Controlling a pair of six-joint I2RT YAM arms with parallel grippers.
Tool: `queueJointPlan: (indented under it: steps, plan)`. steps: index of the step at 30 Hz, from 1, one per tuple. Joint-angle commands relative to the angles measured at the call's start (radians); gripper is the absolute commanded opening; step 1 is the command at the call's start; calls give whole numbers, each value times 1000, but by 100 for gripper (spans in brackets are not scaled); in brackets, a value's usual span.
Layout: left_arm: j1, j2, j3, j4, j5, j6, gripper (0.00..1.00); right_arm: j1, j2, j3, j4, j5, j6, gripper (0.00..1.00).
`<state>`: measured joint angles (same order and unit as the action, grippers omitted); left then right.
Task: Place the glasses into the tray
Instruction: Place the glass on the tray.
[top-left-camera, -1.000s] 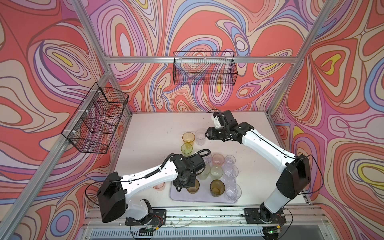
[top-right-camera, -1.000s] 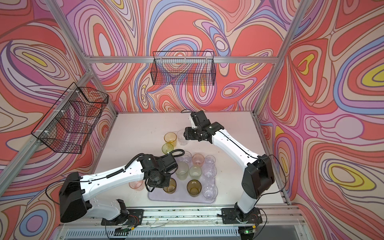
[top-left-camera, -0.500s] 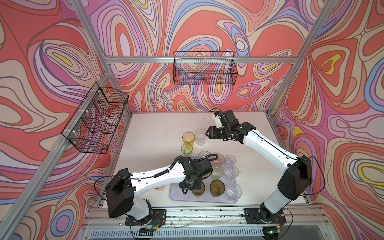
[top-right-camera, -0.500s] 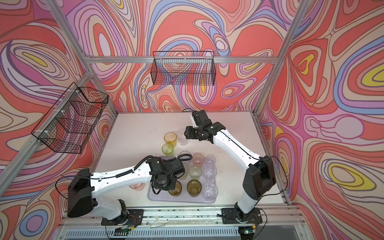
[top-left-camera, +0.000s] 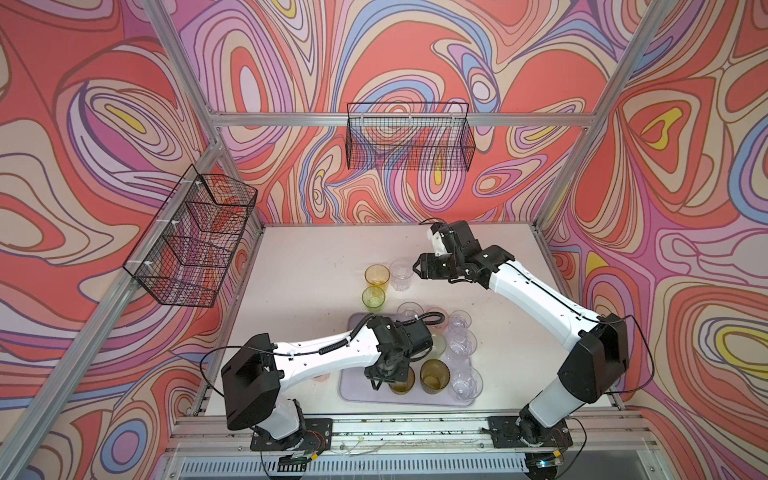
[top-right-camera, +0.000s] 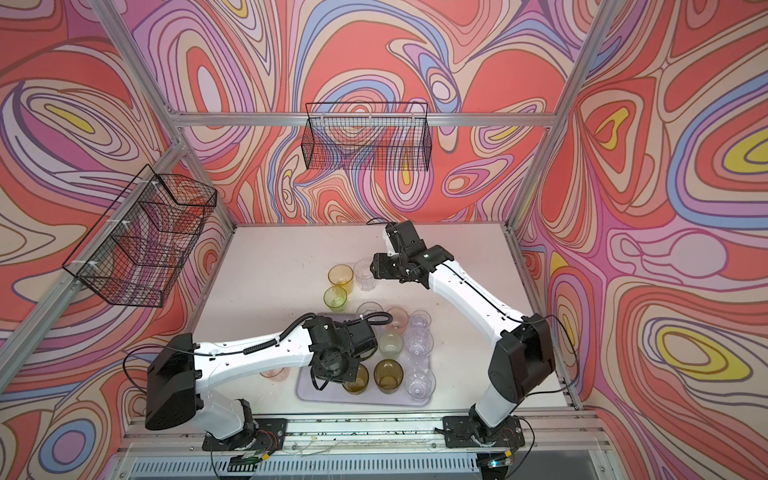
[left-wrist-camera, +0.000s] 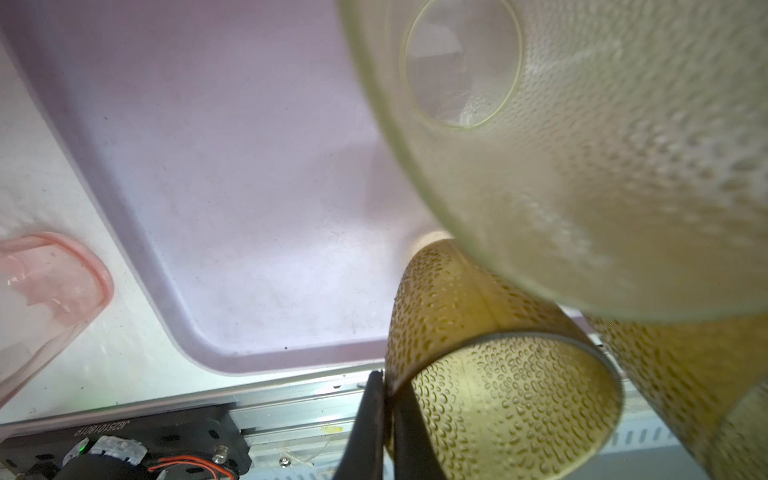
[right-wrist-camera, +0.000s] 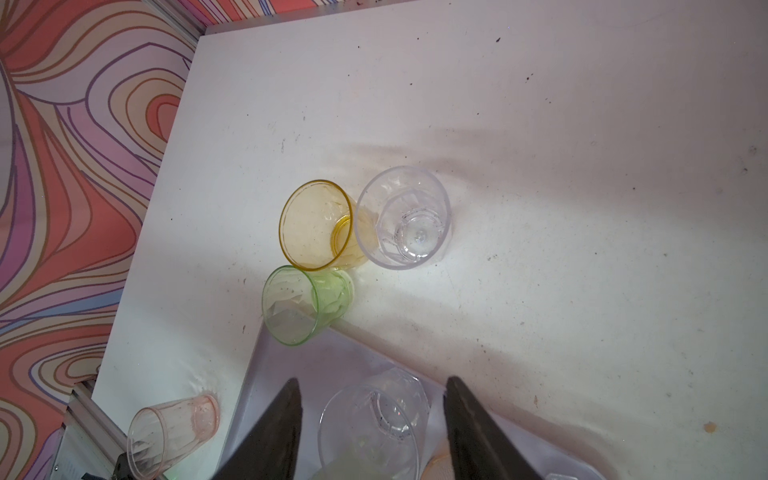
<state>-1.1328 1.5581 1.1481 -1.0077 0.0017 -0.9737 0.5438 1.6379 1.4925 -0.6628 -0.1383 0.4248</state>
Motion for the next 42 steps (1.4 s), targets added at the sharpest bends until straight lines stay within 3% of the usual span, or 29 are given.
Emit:
queueJointPlan:
  steps: [1, 33, 42]
  plan:
    - [-10, 17, 27, -4, -23, -22, 0, -7, -33, -18, 8, 5, 2, 57]
    - [-13, 76, 68, -20, -41, 10, 0, -12, -29, -35, 22, -18, -1, 57]
    - [-13, 68, 63, -29, -42, 8, 6, -13, -25, -34, 20, -20, 0, 57]
